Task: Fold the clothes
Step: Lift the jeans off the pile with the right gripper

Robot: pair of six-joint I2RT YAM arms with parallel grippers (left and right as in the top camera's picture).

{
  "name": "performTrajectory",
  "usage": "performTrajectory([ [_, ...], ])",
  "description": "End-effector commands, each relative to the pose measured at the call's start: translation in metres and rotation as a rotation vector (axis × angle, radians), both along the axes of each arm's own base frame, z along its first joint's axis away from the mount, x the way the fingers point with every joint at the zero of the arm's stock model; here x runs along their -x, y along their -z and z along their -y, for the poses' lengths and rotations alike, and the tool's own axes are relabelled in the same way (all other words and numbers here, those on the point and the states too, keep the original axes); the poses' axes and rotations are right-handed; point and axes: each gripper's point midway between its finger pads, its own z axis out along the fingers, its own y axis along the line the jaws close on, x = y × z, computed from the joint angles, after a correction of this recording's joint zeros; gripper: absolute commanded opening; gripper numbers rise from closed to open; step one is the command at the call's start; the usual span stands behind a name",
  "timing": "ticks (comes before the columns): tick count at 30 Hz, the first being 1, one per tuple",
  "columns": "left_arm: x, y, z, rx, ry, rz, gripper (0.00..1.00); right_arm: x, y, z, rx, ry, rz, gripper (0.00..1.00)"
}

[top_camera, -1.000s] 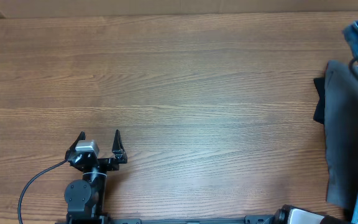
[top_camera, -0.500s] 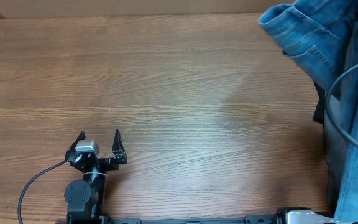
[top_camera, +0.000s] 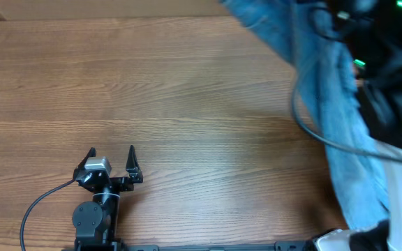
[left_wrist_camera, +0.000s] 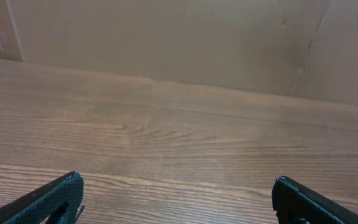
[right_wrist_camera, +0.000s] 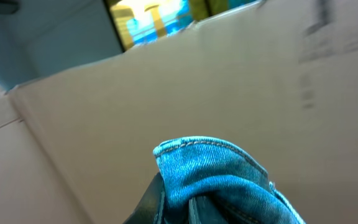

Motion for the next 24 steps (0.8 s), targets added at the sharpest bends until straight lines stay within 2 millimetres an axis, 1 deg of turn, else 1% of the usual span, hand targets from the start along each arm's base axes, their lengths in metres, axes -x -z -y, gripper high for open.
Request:
performTrajectory([
  [1,0.0,0.002,0.002,0.01,0.011,-0.005,1.0,-0.016,0.002,-0.049,-0.052,-0.098,0.021,0.04],
  [3,0.0,0.002,0.002,0.01,0.011,-0.005,1.0,-0.037,0.017,-0.083,-0.08,-0.144,0.013,0.04],
  [4,0.0,0.002,0.002,0.01,0.011,-0.005,1.0,-0.045,0.024,-0.096,-0.099,-0.161,0.006,0.04],
  [7,0.0,0.002,0.002,0.01,0.011,-0.005,1.0,-0.066,0.045,-0.129,-0.156,-0.202,-0.021,0.04],
  [9,0.0,0.002,0.002,0.01,0.011,-0.005,1.0,-0.08,0.064,-0.153,-0.199,-0.233,-0.047,0.04],
  [12,0.0,0.002,0.002,0.011,0.011,-0.005,1.0,-0.093,0.094,-0.187,-0.238,-0.284,-0.099,0.04],
  [14,0.0,0.002,0.002,0.01,0.011,-0.005,1.0,-0.096,0.117,-0.212,-0.222,-0.327,-0.129,0.04],
  [18,0.0,0.002,0.002,0.01,0.011,-0.005,1.0,-0.096,0.152,-0.248,-0.193,-0.365,-0.18,0.04],
  [19,0.0,0.002,0.002,0.01,0.011,-0.005,1.0,-0.093,0.162,-0.259,-0.184,-0.383,-0.193,0.04],
  [23,0.0,0.002,0.002,0.01,0.011,-0.005,1.0,-0.081,0.187,-0.292,-0.161,-0.428,-0.23,0.04],
  [24,0.0,0.002,0.002,0.01,0.011,-0.005,1.0,-0.075,0.191,-0.3,-0.156,-0.443,-0.237,0.04],
])
